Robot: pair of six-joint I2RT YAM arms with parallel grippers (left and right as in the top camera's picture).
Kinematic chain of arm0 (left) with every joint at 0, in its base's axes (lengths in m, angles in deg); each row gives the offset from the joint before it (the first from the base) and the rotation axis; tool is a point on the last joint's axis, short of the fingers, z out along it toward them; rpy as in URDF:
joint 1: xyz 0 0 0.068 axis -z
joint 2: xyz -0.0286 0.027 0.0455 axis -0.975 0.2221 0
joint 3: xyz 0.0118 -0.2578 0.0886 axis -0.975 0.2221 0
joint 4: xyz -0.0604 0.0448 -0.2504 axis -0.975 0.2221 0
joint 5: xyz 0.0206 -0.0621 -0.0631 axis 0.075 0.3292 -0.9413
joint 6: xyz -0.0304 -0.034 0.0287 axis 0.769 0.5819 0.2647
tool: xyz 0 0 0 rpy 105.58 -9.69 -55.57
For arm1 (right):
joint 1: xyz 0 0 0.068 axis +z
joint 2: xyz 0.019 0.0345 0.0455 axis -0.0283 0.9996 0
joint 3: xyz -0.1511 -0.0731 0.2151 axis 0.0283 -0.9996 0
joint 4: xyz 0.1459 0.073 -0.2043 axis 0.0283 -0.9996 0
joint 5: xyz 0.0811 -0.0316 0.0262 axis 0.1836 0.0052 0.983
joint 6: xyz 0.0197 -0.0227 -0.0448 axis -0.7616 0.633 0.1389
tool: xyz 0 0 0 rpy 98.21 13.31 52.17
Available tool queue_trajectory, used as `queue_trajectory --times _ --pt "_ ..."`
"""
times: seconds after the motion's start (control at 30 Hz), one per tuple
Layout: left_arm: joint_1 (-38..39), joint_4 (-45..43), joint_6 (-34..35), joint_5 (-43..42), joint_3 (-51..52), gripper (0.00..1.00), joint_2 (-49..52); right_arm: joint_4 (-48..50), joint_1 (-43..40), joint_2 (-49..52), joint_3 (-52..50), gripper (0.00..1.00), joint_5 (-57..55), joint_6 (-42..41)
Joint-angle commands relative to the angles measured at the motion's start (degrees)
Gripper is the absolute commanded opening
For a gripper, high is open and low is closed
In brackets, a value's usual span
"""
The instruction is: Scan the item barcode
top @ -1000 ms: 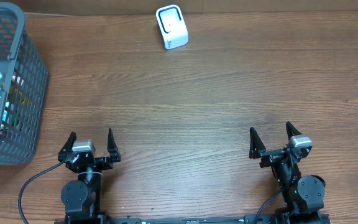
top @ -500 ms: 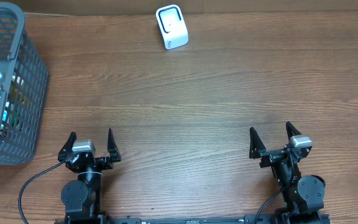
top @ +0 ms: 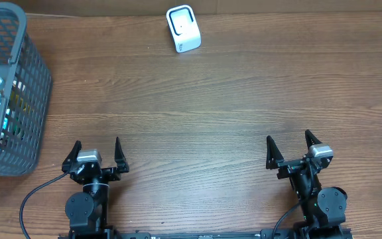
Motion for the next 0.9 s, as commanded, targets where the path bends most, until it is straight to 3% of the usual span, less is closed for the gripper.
queue_trajectory --times 0.0,0.37,0.47,0.53,0.67,0.73,0.87 --pt "0.0 0.0 -0.9 0.3 0.2 0.99 -0.5 0.4 -0.2 -0.5 -0.6 1.0 0.0 -0.4" --pt "0.0 -0.1 -0.9 0.3 0.2 1.0 -0.5 0.4 -0.2 -0.5 -0.6 1.0 0.0 -0.4" --pt "0.0 -3.6 -2.6 3.7 0.2 1.0 -0.5 0.4 -0.2 -0.5 -0.6 1.0 0.0 -0.4" --pt "0.0 -6.6 -2.9 0.2 0.1 1.0 -0.5 0.4 -0.2 -0.5 -0.6 1.0 0.0 -0.4" --pt "0.0 -16.7 -4.5 -15.2 -2.3 1.0 -0.5 0.4 -0.2 -0.5 -0.6 1.0 0.0 -0.4" --pt "0.0 -20.4 -4.5 -17.3 -5.2 0.99 -0.5 0.4 -0.2 -0.5 -0.6 1.0 0.0 -0.4" --pt "0.0 -16.2 -4.5 -16.6 -16.3 1.0 -0.4 0.4 -0.2 -0.5 -0.6 1.0 0.0 -0.4"
